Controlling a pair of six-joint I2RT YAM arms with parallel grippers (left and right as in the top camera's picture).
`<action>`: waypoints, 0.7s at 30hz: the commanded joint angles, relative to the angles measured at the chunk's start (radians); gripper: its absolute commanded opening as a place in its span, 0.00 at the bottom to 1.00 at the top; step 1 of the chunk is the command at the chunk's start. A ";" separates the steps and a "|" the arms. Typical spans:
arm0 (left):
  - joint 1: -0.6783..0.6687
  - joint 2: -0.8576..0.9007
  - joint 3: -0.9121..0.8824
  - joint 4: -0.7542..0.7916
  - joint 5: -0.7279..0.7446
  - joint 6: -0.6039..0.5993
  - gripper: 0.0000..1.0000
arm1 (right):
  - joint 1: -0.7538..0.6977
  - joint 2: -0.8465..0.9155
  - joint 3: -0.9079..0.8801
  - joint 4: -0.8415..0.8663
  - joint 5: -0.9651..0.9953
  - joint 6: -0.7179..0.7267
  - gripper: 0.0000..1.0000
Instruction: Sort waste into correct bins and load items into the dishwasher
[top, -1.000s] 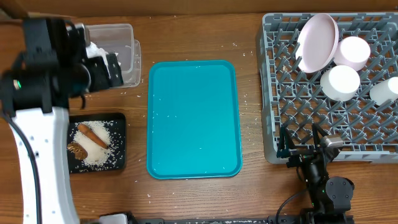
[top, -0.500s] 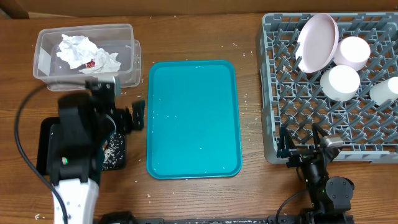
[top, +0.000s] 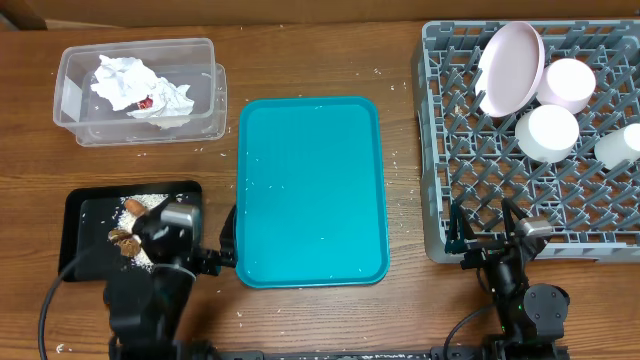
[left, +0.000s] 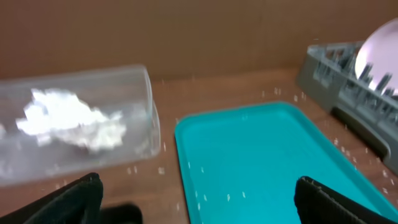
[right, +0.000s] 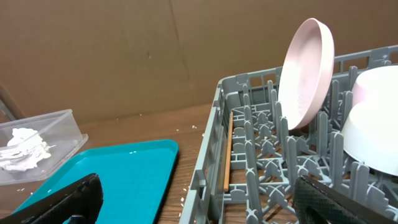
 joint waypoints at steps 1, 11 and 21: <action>-0.003 -0.063 -0.082 0.095 0.012 0.020 1.00 | -0.003 -0.011 -0.011 0.005 0.008 0.002 1.00; -0.003 -0.121 -0.331 0.429 0.012 0.011 1.00 | -0.003 -0.011 -0.011 0.005 0.008 0.002 1.00; -0.004 -0.300 -0.408 0.368 -0.137 -0.056 1.00 | -0.003 -0.011 -0.011 0.005 0.008 0.002 1.00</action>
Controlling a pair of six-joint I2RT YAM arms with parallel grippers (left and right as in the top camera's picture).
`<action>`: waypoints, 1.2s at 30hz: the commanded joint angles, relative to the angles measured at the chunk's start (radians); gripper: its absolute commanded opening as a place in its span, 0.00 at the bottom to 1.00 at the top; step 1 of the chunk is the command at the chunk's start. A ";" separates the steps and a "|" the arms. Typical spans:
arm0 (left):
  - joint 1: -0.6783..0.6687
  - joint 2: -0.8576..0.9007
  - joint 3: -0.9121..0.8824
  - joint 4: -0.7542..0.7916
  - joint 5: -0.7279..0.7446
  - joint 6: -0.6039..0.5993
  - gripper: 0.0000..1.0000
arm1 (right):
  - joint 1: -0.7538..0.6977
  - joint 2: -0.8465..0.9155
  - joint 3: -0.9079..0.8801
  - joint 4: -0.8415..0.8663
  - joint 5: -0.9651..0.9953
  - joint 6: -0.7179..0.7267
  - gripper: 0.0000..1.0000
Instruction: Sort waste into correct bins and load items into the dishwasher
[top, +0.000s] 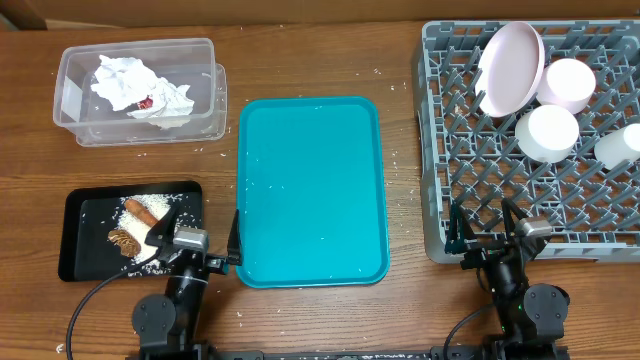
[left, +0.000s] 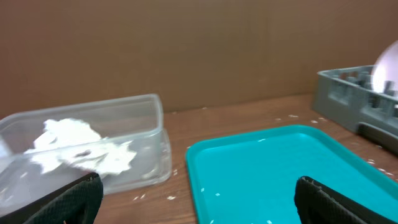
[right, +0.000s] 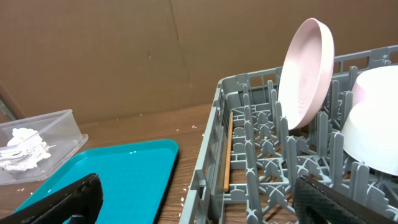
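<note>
The teal tray (top: 312, 190) lies bare mid-table apart from small crumbs. A clear bin (top: 140, 90) at the back left holds crumpled white paper (top: 135, 82). A black tray (top: 85, 235) at the front left holds food scraps (top: 140, 210). The grey dish rack (top: 432, 150) on the right carries a pink plate (top: 510, 65) and white cups (top: 548, 132). My left gripper (top: 197, 240) (left: 199, 205) stands open and empty at the front edge, between the black tray and the teal tray. My right gripper (top: 484, 232) (right: 199, 205) is open and empty at the rack's front left corner.
A thin wooden stick (right: 227, 149) lies inside the rack's left side. White crumbs are scattered on the wooden table (top: 400, 300) around the teal tray. A brown cardboard wall (right: 124, 50) stands behind the table.
My left arm has drawn back from over the black tray to the table's front edge, uncovering the food scraps; its camera now sits lower and more level. The right arm has not moved.
</note>
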 joint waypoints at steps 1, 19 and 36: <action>-0.003 -0.045 -0.011 -0.020 -0.125 -0.062 1.00 | -0.003 -0.011 -0.011 0.005 0.007 0.002 1.00; -0.003 -0.045 -0.011 -0.121 -0.248 -0.080 1.00 | -0.003 -0.011 -0.011 0.005 0.007 0.002 1.00; -0.003 -0.045 -0.011 -0.121 -0.245 -0.080 1.00 | -0.003 -0.011 -0.011 0.005 0.007 0.002 1.00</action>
